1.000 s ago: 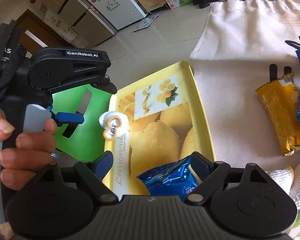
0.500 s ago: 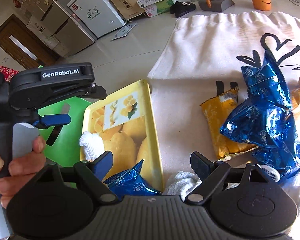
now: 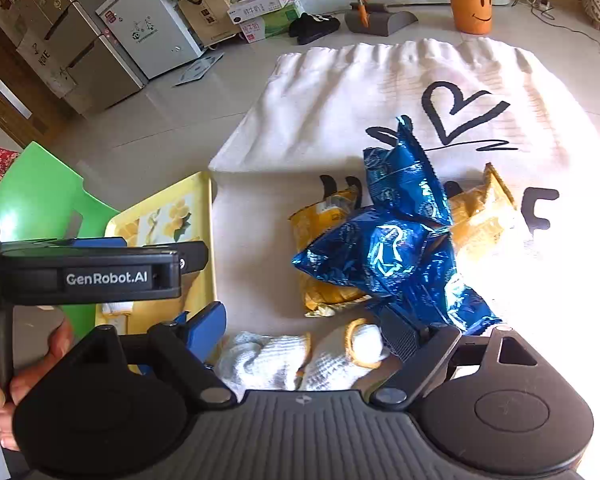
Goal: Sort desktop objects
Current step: 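Move the left gripper back to the pile and grasp another white glove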
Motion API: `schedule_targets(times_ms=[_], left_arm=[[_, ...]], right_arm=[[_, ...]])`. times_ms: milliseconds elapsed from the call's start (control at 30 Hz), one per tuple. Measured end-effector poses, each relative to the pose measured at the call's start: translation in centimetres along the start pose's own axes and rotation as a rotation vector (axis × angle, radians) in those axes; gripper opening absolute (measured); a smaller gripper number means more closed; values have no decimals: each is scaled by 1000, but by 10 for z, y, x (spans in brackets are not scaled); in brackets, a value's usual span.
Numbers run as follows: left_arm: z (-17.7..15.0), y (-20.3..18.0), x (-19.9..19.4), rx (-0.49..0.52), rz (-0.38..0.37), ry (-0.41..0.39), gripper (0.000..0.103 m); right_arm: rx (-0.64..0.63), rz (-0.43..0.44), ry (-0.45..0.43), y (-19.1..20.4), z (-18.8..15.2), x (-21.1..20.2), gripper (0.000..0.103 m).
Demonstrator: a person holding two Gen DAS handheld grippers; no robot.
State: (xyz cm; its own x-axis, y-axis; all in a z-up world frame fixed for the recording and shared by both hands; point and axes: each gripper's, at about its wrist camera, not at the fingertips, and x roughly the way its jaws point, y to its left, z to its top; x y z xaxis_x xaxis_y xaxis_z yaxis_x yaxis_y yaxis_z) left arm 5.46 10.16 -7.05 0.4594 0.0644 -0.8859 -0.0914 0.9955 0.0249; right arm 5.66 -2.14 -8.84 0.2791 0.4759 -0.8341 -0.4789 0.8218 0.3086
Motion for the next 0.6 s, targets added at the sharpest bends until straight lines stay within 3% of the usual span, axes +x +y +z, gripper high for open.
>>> schedule_targets(times_ms=[433,600], left_arm=[[-37,-53,25,297,-26,88,99],[-55,-68,42,405,3,129,99]], right_arm=[[108,-151,91,-78,-20,-6,86],[180,-151,159,-94,-27,4,86]])
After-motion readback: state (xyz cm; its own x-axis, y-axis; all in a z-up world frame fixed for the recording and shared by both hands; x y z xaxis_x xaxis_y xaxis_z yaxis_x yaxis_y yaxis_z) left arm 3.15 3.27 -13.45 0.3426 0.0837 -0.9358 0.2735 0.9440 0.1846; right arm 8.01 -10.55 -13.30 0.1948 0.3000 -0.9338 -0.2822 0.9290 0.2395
